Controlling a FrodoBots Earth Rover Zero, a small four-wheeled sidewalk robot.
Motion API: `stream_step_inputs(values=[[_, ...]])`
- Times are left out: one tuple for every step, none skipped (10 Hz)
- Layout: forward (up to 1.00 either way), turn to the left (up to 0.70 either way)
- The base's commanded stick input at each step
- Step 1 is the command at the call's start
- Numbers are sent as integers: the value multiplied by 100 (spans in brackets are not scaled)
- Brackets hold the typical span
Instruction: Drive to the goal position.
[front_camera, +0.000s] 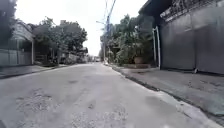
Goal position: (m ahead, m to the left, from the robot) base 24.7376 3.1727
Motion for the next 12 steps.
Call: stream_step_inputs(values=[[100,0],[100,0],[100,0],[100,0],[100,0],[100,0],[100,0],[100,0],[100,0],[100,0],[100,0],[100,0]])
